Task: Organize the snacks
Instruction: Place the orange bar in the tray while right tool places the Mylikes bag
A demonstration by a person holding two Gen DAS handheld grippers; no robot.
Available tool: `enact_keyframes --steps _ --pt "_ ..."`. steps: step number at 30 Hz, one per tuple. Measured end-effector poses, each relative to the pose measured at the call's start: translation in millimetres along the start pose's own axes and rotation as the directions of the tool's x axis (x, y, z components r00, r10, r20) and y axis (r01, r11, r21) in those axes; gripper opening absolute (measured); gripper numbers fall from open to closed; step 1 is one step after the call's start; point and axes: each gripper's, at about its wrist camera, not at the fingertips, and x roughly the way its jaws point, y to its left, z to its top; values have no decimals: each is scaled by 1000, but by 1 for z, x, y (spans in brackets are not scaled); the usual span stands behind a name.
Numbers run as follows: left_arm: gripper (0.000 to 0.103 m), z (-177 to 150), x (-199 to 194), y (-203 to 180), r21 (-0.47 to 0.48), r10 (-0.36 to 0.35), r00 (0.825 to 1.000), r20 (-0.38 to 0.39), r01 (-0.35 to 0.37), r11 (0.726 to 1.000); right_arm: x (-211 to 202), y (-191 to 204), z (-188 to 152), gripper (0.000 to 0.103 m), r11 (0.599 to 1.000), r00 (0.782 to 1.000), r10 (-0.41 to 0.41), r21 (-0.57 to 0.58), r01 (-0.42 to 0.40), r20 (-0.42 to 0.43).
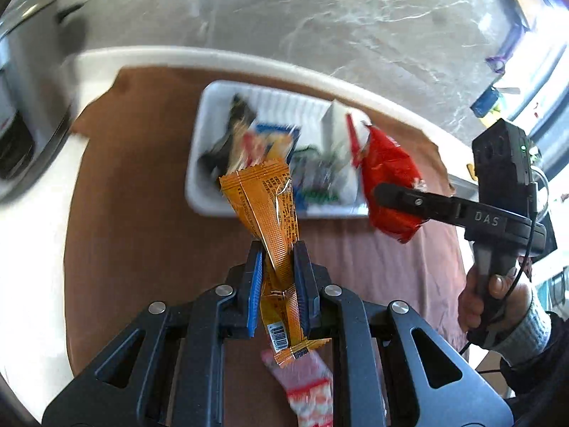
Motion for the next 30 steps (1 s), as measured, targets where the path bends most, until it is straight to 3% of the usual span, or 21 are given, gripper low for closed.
enact_keyframes --steps 12,21,30 --pt "15 101 61 -3 111 -42 999 -9 43 993 27 -13 51 28 997 997 -55 49 52 51" --pt "15 134 101 3 138 -23 999 -28 27 990 44 -22 70 28 993 994 -97 77 93 55" --pt "18 144 123 6 134 23 999 -28 -19 991 57 -19 79 31 987 988 -149 74 146 37"
